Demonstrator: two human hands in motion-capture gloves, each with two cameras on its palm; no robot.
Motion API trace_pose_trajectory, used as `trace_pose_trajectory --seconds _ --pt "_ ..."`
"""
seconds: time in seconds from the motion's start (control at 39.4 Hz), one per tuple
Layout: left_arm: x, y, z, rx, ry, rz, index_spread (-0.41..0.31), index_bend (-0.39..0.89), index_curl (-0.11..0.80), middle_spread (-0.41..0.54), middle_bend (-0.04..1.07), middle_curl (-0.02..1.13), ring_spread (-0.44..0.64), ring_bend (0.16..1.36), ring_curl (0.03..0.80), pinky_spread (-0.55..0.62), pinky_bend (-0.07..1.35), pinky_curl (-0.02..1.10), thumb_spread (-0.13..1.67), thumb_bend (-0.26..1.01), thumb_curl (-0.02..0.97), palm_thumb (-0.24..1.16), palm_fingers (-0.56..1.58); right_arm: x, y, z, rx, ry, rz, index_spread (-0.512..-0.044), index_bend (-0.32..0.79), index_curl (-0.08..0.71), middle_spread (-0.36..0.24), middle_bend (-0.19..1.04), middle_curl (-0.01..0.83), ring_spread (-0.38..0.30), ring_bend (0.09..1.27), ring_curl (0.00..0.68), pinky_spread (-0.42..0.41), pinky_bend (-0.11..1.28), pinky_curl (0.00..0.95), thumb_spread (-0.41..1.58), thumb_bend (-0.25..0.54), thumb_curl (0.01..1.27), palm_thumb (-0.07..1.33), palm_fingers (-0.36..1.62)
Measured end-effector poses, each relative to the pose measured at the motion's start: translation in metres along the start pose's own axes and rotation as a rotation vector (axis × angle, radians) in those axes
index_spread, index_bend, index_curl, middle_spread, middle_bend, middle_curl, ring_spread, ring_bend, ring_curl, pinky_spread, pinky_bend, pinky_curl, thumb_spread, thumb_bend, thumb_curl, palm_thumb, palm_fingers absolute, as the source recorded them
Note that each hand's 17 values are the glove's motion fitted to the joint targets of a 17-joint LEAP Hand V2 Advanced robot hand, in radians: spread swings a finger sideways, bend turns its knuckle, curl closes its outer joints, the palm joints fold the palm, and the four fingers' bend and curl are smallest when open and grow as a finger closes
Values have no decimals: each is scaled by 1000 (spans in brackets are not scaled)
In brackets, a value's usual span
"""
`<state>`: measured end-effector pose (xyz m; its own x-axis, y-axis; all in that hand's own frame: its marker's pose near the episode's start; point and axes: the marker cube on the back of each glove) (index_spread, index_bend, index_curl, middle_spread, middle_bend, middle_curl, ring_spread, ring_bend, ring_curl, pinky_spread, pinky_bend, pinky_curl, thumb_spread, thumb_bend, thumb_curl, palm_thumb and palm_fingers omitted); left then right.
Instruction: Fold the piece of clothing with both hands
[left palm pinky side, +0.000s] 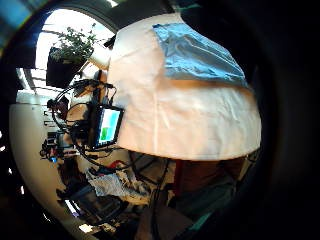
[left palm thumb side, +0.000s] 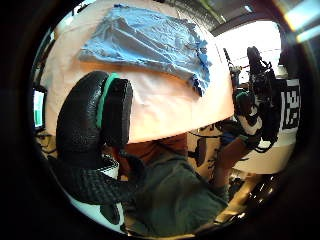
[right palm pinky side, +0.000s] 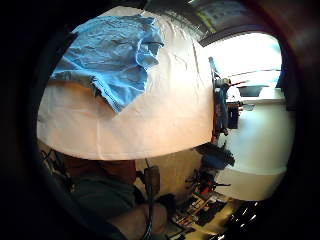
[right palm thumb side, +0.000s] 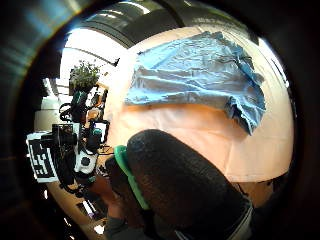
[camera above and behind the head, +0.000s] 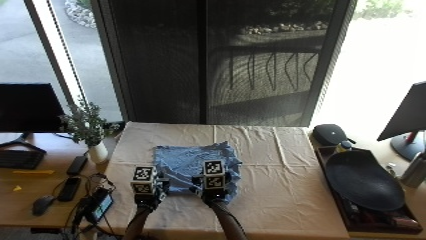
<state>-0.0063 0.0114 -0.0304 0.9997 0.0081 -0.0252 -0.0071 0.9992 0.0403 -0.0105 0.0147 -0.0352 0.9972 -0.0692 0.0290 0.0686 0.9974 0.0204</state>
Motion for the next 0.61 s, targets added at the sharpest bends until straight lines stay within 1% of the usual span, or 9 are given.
trace_pose_trajectory --seconds 0.18,0.3,0.43,0.53,0.61 --pt "2 2 -7 -1 2 20 -92 120 138 58 243 274 284 600 236 352 605 214 1260 111 166 248 215 5 2 -2 -23 -2 -5 -402 131 151 38 171 157 177 235 130 263 697 290 1081 -7 157 91 -66" --pt "4 -3 -1 -1 13 44 -93 120 155 56 249 295 285 608 243 360 612 221 1253 93 193 267 206 18 1 6 -47 8 2 -406 129 163 38 168 171 183 238 144 265 697 300 1101 -13 178 101 -70" --pt "6 -25 27 10 24 50 -93 114 165 54 252 312 280 628 255 364 619 227 1214 66 219 282 197 42 -16 34 -86 37 45 -407 119 169 42 166 183 187 237 156 267 711 310 1086 -8 206 146 -73" --pt "7 -39 59 -63 13 48 -90 108 171 54 254 323 278 639 262 365 629 232 1181 50 243 310 190 60 -33 63 -148 33 74 -409 108 167 51 166 191 194 242 165 259 729 320 1052 -5 230 195 -77" --pt "7 -53 82 -96 4 55 -88 111 176 54 256 331 276 645 267 366 635 235 1166 40 256 331 184 66 -38 77 -190 37 83 -409 105 166 54 164 195 196 246 171 256 736 325 1035 -13 243 212 -85"
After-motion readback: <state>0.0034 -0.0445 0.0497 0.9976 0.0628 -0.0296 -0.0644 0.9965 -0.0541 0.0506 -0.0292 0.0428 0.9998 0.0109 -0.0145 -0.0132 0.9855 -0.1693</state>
